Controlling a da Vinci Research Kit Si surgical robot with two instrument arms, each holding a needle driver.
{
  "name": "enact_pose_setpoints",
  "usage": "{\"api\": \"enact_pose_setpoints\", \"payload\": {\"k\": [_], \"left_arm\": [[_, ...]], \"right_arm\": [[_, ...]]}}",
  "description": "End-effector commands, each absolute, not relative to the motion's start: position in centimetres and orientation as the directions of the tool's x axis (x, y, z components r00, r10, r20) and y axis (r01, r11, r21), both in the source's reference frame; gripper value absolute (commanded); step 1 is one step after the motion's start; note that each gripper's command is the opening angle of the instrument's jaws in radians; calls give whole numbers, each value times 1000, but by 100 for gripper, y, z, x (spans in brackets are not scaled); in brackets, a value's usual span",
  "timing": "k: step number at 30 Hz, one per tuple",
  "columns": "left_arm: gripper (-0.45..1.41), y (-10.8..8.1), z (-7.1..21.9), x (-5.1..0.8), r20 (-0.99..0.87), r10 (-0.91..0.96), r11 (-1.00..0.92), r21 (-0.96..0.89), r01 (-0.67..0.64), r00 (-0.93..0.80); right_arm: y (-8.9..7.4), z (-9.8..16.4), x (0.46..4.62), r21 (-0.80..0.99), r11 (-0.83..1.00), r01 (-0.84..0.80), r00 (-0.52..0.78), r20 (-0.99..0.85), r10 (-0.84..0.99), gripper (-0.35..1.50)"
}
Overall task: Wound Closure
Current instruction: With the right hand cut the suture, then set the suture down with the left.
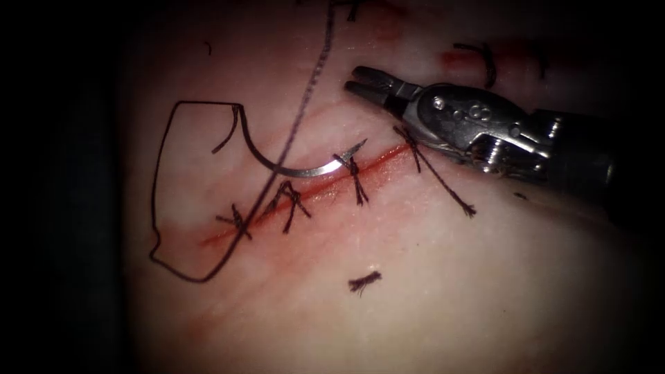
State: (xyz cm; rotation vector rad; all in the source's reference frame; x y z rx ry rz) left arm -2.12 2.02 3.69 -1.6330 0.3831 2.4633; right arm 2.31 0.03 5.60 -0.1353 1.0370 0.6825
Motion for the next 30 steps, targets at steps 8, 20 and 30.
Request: {"api": "enact_pose_setpoints", "payload": {"k": [8, 20, 30], "left_arm": [[-35, 190, 356, -216, -924, -16, -955, 127, -269, -381], [-35, 102, 316, -270, -967, -67, -987, 100, -124, -246], [-34, -28, 313, -324, -996, 57, -992, -64, 111, -69]], "right_arm": [[3, 563, 194, 158, 786, -598, 344, -835, 430, 99], [-1, 576, 102, 133, 774, -619, 425, -772, 473, 114], [-12, 591, 97, 183, 798, -574, 411, -779, 474, 73]]}}
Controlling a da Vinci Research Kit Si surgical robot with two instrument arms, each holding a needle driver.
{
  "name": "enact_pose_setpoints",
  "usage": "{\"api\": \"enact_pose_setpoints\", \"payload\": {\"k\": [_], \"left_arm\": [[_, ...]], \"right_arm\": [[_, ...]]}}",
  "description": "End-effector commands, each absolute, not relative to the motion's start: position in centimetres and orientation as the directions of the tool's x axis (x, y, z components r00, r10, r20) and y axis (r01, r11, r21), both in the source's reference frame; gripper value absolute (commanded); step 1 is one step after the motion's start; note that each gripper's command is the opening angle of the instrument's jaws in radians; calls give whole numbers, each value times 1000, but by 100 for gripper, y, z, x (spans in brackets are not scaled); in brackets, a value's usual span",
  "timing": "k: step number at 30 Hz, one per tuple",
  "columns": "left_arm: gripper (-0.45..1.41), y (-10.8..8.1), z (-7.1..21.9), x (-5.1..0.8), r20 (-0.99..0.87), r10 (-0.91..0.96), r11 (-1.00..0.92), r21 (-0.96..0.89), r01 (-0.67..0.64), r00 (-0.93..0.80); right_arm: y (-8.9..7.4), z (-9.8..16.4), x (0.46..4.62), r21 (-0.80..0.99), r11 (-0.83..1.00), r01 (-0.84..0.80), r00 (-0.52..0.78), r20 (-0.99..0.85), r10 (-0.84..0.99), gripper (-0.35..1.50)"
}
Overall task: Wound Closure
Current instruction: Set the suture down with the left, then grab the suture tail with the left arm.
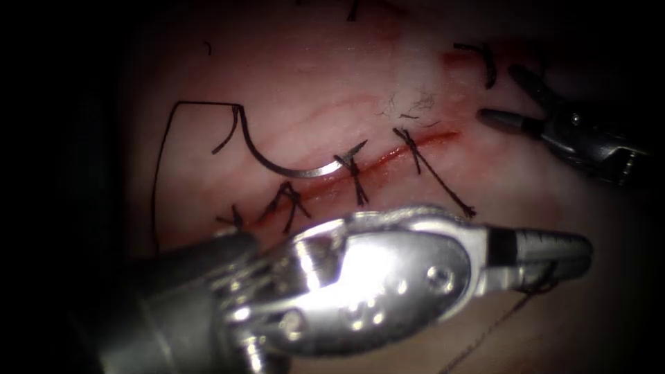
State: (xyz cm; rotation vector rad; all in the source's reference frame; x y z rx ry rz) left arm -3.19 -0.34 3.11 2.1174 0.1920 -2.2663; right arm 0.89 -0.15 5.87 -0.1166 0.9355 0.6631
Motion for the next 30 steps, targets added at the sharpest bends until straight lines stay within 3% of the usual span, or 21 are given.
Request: {"api": "enact_pose_setpoints", "payload": {"k": [1, 2, 3, 6, 7, 9, 14, 22, 30], "left_arm": [[-2, -36, 318, -327, -995, 75, -987, -82, 135, -62], [42, -47, 328, -330, -991, 115, -976, -125, 176, -64], [59, -51, 335, -329, -987, 144, -968, -155, 197, -69], [73, -54, 347, -325, -982, 162, -969, -177, 171, -100], [78, -54, 363, -315, -976, 171, -977, -186, 103, -137], [78, -54, 379, -300, -966, 200, -976, -211, 51, -163], [78, -65, 452, -238, -930, 229, -963, -260, 72, -287], [78, -82, 512, -216, -845, 150, -971, -223, 82, -513], [74, -19, 482, -254, -773, 279, -951, -142, -273, -570]], "right_arm": [[-12, 592, 97, 183, 799, -574, 411, -779, 473, 73], [-15, 593, 99, 181, 800, -572, 415, -777, 473, 74], [-15, 594, 100, 181, 800, -571, 419, -774, 475, 78], [-18, 595, 103, 185, 804, -565, 422, -773, 474, 83], [-19, 597, 104, 191, 804, -563, 418, -773, 476, 83], [-20, 599, 105, 194, 802, -566, 415, -773, 480, 88], [-22, 598, 105, 195, 804, -562, 415, -774, 478, 89], [-22, 596, 102, 202, 802, -562, 414, -771, 484, 89], [-23, 561, 76, 197, 843, -501, 467, -759, 454, 84]]}}
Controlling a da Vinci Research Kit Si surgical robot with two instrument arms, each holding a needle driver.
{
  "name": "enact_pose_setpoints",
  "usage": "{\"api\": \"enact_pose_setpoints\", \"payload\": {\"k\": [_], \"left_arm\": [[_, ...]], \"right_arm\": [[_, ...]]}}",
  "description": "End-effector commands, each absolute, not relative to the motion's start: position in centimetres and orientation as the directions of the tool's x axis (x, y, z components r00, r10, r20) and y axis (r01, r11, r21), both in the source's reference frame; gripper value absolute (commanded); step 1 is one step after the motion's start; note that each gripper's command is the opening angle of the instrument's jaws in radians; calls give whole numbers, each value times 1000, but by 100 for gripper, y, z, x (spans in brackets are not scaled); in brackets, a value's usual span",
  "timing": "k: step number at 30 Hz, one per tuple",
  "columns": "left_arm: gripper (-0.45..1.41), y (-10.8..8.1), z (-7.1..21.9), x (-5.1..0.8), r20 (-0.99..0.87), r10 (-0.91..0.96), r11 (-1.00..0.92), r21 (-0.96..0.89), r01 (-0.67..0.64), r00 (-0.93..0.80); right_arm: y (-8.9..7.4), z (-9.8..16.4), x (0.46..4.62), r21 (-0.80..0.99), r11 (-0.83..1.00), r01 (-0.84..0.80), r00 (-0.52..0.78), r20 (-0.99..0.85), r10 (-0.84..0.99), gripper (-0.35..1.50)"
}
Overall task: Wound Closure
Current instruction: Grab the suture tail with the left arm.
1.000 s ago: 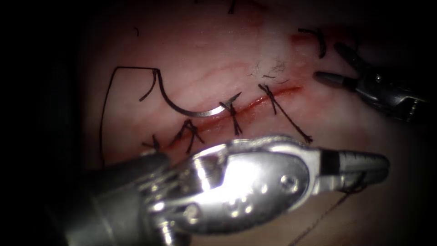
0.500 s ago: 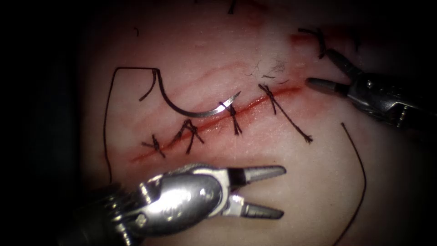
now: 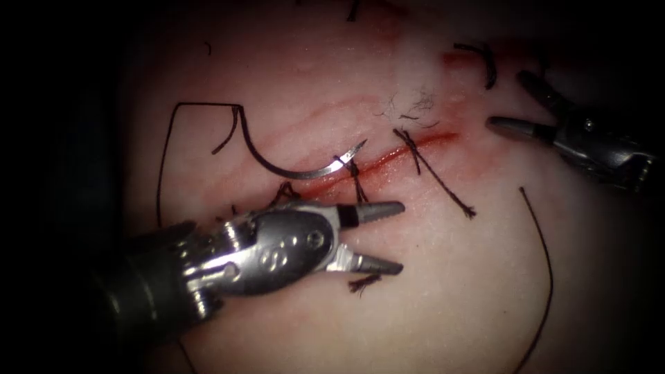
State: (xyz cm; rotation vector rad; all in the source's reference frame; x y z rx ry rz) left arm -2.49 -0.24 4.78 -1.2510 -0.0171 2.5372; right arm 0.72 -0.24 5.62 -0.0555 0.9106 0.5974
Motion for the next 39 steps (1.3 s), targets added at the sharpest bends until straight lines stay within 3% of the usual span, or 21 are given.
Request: {"api": "enact_pose_setpoints", "payload": {"k": [1, 5, 22, 27, 29, 30, 31, 33, 36, 39], "left_arm": [[73, -15, 478, -258, -767, 265, -952, -114, -283, -584], [67, -7, 481, -292, -698, 263, -937, -21, -347, -666], [57, -26, 519, -333, -618, 177, -952, 89, -292, -766], [41, -26, 520, -333, -618, 122, -964, 114, -242, -777], [14, -26, 520, -333, -623, 97, -968, 123, -220, -777], [-8, -26, 520, -333, -625, 66, -971, 139, -194, -778], [-9, -26, 520, -333, -627, 60, -971, 142, -190, -777], [11, -25, 520, -334, -637, 59, -970, 147, -196, -769], [13, -24, 519, -336, -648, 45, -968, 159, -193, -760], [27, -23, 519, -337, -649, 46, -968, 159, -195, -759]], "right_arm": [[-26, 555, 73, 192, 851, -489, 473, -762, 443, 83], [-57, 531, 59, 184, 883, -431, 485, -779, 399, 54], [-78, 532, 63, 154, 890, -428, 494, -785, 374, 49], [-79, 535, 62, 152, 891, -428, 494, -787, 371, 36], [-80, 536, 63, 151, 891, -428, 494, -787, 370, 34], [-80, 537, 63, 150, 891, -428, 494, -787, 369, 29], [-80, 537, 63, 150, 891, -428, 494, -787, 369, 27], [-80, 538, 63, 149, 891, -428, 494, -788, 369, 27], [-80, 539, 63, 148, 892, -428, 494, -788, 368, 27], [-80, 540, 63, 147, 892, -428, 494, -788, 367, 27]]}}
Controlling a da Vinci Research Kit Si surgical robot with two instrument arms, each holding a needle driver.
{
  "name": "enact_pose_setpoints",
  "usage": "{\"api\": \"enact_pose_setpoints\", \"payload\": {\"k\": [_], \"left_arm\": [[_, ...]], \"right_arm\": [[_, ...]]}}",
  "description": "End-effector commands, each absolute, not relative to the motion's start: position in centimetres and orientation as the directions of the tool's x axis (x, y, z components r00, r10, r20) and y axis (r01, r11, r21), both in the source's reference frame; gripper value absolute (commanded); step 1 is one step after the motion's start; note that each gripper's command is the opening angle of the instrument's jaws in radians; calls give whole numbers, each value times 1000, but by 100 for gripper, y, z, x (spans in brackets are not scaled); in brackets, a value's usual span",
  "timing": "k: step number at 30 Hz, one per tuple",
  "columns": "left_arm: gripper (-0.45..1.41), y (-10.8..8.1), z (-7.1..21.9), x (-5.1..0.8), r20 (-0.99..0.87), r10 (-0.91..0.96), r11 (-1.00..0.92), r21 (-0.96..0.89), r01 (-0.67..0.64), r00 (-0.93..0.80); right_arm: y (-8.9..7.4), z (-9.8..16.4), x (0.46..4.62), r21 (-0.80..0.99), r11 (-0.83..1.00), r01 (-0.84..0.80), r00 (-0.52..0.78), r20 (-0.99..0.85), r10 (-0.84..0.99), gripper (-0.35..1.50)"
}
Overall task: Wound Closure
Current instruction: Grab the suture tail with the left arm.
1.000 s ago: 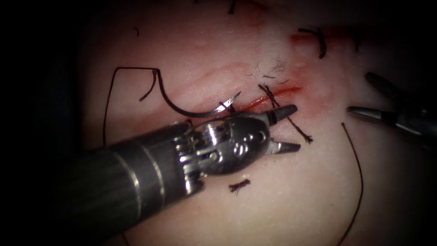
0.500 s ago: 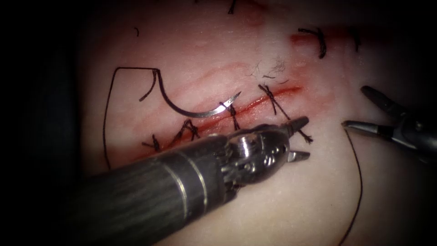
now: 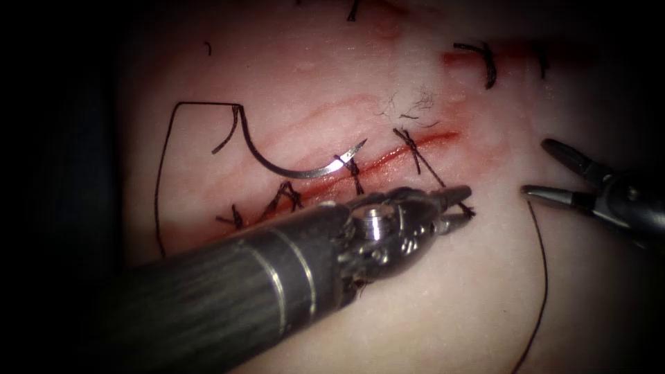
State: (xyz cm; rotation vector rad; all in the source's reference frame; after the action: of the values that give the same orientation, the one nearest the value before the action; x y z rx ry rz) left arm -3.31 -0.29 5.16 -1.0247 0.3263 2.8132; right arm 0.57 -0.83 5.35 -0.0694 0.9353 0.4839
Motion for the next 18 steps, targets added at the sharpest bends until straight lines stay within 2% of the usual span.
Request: {"api": "enact_pose_setpoints", "payload": {"k": [1, 4, 14, 16, 18], "left_arm": [[43, -22, 518, -338, -649, 47, -968, 159, -196, -759], [55, -22, 518, -340, -648, 49, -967, 159, -198, -760], [45, -25, 511, -345, -662, 45, -966, 161, -200, -748], [41, -25, 510, -347, -664, 40, -966, 167, -199, -747], [19, -26, 509, -346, -669, 37, -968, 162, -194, -742]], "right_arm": [[-80, 540, 63, 147, 891, -429, 492, -790, 366, 27], [-80, 540, 63, 146, 891, -429, 492, -790, 366, 27], [-81, 542, 63, 144, 892, -428, 492, -791, 364, 29], [-82, 543, 63, 144, 892, -428, 492, -791, 363, 29], [-82, 543, 63, 144, 893, -427, 492, -792, 363, 15]]}}
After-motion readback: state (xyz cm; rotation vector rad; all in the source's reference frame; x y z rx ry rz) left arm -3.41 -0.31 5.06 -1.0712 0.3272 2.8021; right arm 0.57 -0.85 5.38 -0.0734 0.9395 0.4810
